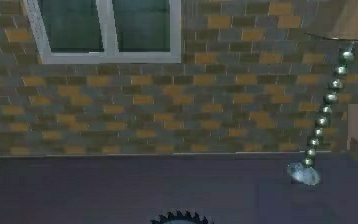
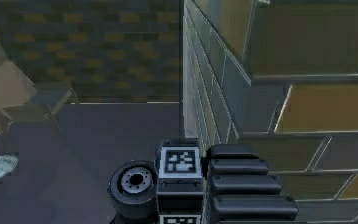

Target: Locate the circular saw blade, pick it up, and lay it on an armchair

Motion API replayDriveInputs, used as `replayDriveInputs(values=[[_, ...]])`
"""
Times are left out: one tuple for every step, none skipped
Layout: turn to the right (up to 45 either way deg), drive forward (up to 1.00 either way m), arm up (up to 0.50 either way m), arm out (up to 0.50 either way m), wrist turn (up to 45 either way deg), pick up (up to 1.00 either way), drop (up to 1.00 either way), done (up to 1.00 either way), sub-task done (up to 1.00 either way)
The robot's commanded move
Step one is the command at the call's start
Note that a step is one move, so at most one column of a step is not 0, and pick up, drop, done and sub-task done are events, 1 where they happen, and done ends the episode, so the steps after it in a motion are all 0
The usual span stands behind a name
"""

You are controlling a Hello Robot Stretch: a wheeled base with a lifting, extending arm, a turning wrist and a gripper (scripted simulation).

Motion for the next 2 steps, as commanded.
replayDriveInputs(values=[[39.0, 0.00, 0.00, 0.00, 0.0, 0.00, 0.00, 0.00, 0.00], [0.0, 0.25, 0.00, 0.00, 0.0, 0.00, 0.00, 0.00, 0.00]])
